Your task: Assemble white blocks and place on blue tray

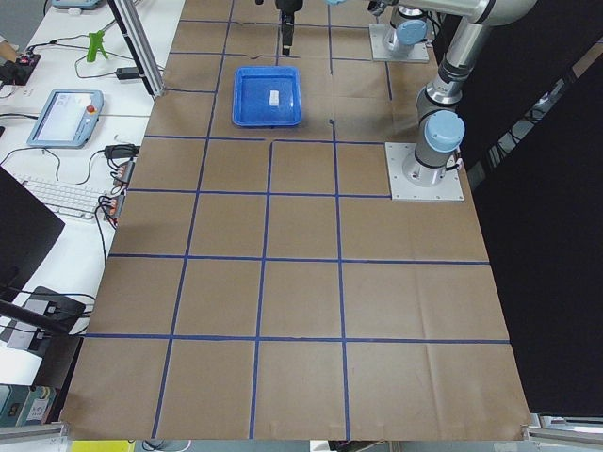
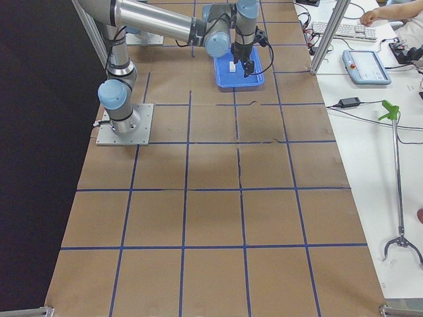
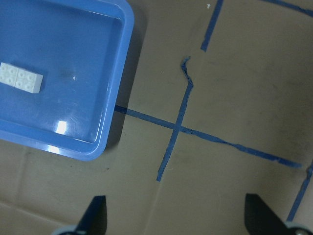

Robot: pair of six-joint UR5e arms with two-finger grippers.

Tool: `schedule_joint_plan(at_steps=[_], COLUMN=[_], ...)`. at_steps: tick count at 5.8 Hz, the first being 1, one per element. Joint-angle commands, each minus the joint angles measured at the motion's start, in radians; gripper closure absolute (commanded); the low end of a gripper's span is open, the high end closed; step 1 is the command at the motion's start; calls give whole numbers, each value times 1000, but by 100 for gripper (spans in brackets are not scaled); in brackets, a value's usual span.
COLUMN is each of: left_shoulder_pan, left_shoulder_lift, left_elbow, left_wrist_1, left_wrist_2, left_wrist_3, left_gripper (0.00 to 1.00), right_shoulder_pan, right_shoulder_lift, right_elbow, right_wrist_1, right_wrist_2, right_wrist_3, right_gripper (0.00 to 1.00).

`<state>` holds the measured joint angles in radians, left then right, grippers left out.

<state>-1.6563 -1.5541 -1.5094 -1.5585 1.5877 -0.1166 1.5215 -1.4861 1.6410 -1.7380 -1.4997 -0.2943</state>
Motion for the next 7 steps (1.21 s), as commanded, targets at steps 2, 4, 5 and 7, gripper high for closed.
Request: schedule_joint_plan(at_steps=[2,4,5,7], left_shoulder_pan=[0,0,0,0], left_shoulder_lift=[0,0,0,0], left_elbow=[0,0,0,0], left_wrist_1=[0,0,0,0], left_wrist_2=[0,2,2,0], left_wrist_3=[0,0,0,0], left_gripper=[1,1,1,1], right_shoulder_pan=[37,39,42,42], right_shoulder_lift=[-95,-89,-94,-91], right_elbow=[-96,-96,-96,-96], right_wrist_1=[248,244,241,238], right_wrist_2=[-51,-67,-62,-62], right_wrist_3=[385,383,386,385], right_gripper=[0,0,0,0])
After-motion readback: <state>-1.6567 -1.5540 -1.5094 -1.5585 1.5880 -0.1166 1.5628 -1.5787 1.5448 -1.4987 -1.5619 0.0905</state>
